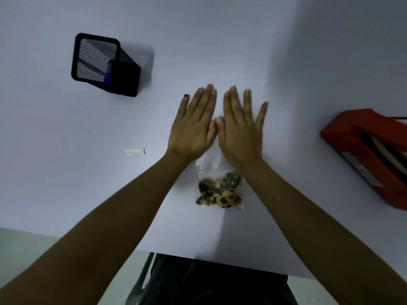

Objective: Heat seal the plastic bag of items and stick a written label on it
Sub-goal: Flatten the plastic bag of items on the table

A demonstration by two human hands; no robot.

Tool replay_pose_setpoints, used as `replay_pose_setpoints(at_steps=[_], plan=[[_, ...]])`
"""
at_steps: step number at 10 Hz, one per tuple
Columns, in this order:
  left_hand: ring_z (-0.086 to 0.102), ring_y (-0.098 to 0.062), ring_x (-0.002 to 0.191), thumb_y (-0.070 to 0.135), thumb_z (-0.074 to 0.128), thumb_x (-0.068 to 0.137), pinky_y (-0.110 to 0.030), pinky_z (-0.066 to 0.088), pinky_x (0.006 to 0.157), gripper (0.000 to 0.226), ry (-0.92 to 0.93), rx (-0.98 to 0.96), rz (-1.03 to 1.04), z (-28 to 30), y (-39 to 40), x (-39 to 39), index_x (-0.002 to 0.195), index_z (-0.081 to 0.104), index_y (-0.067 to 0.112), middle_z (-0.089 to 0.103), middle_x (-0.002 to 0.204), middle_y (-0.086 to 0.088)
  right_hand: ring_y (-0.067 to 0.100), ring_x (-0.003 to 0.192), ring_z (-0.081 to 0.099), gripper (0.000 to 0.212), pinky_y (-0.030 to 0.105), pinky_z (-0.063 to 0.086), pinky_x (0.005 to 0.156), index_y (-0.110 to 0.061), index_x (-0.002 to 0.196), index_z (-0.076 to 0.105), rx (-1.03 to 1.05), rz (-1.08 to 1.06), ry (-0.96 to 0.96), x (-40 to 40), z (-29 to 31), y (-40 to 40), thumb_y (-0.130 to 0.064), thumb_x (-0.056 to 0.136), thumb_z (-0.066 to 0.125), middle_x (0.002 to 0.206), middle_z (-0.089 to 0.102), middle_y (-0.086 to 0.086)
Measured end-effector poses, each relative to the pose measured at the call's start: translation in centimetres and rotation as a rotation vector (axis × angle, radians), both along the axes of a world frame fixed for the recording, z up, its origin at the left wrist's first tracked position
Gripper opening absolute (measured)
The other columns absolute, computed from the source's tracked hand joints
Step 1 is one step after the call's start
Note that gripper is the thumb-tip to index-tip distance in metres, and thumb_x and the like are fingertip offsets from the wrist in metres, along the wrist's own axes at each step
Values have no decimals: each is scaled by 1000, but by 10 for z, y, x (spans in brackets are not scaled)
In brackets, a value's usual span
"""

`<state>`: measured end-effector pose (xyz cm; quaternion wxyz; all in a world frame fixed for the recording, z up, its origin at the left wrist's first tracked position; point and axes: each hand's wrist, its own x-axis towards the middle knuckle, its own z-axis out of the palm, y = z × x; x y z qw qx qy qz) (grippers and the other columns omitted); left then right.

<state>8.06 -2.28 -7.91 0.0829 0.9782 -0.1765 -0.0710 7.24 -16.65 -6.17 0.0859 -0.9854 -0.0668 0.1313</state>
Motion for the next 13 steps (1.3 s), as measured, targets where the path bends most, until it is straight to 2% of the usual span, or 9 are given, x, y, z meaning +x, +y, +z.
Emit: replay_pose_setpoints(at_steps=[2, 4, 6, 7, 8, 9, 10, 12, 13], plan=[[6, -19, 151, 34, 23, 100, -43, 10, 123, 60, -8, -12, 17, 0, -1, 1, 153, 12, 8, 10, 162, -8, 34, 148, 1, 58, 69, 0, 111, -26, 154, 9, -83, 15, -17, 3, -7, -41, -50, 100, 7, 162, 9, -2], [6, -19, 151, 33, 26, 100, -43, 10, 123, 60, -11, -15, 23, -1, -4, 0, 153, 12, 8, 10, 162, -8, 33, 148, 1, 64, 68, -1, 112, -15, 154, 9, -34, -117, -45, 2, 5, -36, -49, 100, 13, 162, 8, 3], [6, -19, 151, 34, 24, 100, -43, 10, 123, 60, -13, -7, 17, 0, -3, 2, 153, 11, 8, 10, 162, -9, 33, 149, 2, 58, 69, 1, 111, -22, 154, 11, -66, 54, 0, 1, -2, -24, -48, 101, 11, 162, 12, -3], [7, -19, 151, 33, 24, 100, -43, 11, 123, 60, -16, -12, 29, -1, -5, 2, 153, 13, 8, 12, 162, -8, 35, 148, 1, 56, 71, -1, 110, -26, 153, 12, -73, 37, -18, 1, -5, -47, -47, 102, 13, 161, 14, -6], [8, -18, 150, 34, 25, 100, -43, 12, 123, 59, -29, -31, 32, -2, -8, 2, 153, 15, 9, 13, 162, -7, 34, 148, 1, 57, 70, -2, 111, -21, 153, 17, -49, -45, -30, 2, 0, -42, -46, 101, 13, 161, 18, -3], [6, -18, 151, 35, 25, 101, -42, 11, 123, 60, -16, -22, 29, -3, -5, 2, 153, 13, 9, 11, 162, -7, 32, 149, 3, 59, 67, 1, 113, -16, 152, 19, -24, -31, -25, 5, 4, -14, -44, 102, 14, 160, 19, 0], [6, -18, 151, 35, 25, 100, -42, 10, 123, 60, -14, -22, 31, -3, -2, 2, 153, 13, 9, 11, 162, -7, 32, 149, 4, 59, 67, 1, 113, -17, 153, 15, -55, -3, -12, 15, 0, -18, -46, 101, 11, 161, 18, 0], [8, -19, 150, 33, 24, 99, -42, 11, 123, 60, -22, -38, 37, -1, -6, 1, 153, 14, 8, 13, 162, -8, 33, 148, 1, 60, 69, -2, 112, -13, 153, 8, -71, -237, -3, 17, 3, -56, -43, 102, 14, 162, 11, 3], [6, -19, 151, 34, 23, 99, -42, 10, 123, 61, 4, -31, 35, -1, -8, 1, 153, 11, 8, 10, 162, -8, 31, 149, 0, 62, 63, -2, 115, -14, 153, 7, 2, -161, -28, 4, 8, -26, -46, 100, 10, 162, 8, 5]])
